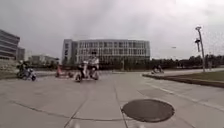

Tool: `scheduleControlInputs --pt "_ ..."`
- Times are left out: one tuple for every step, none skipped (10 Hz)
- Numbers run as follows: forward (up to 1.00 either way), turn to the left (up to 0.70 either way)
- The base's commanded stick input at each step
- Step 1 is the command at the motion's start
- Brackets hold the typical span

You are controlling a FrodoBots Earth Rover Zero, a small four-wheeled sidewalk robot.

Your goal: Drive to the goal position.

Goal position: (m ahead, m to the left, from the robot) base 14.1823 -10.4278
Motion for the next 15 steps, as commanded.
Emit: scheduleControlInputs --pt "0.85 -0.26" --pt "0.85 -0.05" --pt "0.85 0.0" --pt "0.85 0.0" --pt "0.85 0.0" --pt "0.85 0.0" --pt "0.85 0.0" --pt "0.85 0.0" --pt "0.85 0.0" --pt "0.85 0.0" --pt "0.85 0.0" --pt "0.85 0.0" --pt "0.85 0.0" --pt "0.85 0.0" --pt "0.85 0.0"
